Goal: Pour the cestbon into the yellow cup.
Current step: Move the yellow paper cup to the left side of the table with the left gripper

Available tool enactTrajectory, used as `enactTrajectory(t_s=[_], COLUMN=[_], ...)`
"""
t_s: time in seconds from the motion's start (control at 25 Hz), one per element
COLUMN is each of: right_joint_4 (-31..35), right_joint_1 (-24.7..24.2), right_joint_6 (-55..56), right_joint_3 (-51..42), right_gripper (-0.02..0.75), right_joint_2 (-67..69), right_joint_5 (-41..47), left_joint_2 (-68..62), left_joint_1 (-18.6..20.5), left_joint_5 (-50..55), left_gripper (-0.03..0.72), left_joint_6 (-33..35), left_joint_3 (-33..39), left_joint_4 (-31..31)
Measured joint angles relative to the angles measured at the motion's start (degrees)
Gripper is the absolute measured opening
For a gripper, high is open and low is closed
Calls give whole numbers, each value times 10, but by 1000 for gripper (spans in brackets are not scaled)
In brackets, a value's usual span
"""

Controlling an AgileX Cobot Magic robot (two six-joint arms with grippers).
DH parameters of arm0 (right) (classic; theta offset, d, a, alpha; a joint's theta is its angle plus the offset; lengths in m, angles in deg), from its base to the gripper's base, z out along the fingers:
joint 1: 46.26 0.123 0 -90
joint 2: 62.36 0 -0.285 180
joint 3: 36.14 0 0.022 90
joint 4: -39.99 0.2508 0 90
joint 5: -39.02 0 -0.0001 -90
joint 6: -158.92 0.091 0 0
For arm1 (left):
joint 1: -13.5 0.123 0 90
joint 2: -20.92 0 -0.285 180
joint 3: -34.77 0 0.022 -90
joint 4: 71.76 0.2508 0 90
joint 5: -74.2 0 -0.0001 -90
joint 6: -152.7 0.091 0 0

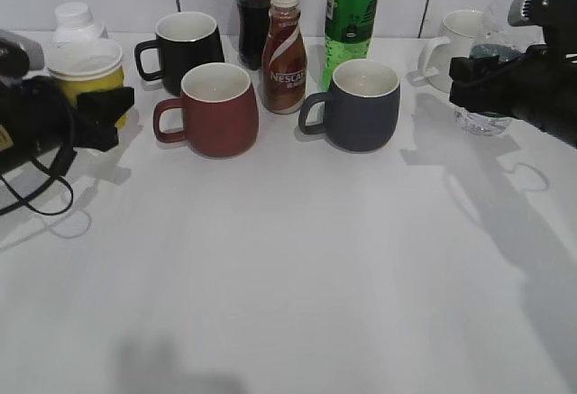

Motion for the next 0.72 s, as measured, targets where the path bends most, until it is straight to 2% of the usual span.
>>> enactTrajectory(t_s=[0.2,0.52,0.72], right_joint_4=[7,9,9], right_joint_1=[0,0,0], right_joint_6=[-7,-7,-12], right_joint_3=[0,0,0], right_gripper=[460,459,459], right_joint_2=[0,0,0], right_joint_5=[0,0,0], left_joint_2=[-43,-97,-110], left_joint_1=[0,0,0], left_joint_5=[-24,-26,-31], left_gripper=[378,378,378], left_joint_6=[33,38,38], left_joint_3=[-5,-57,-62], left_joint_4=[-18,-22,-23])
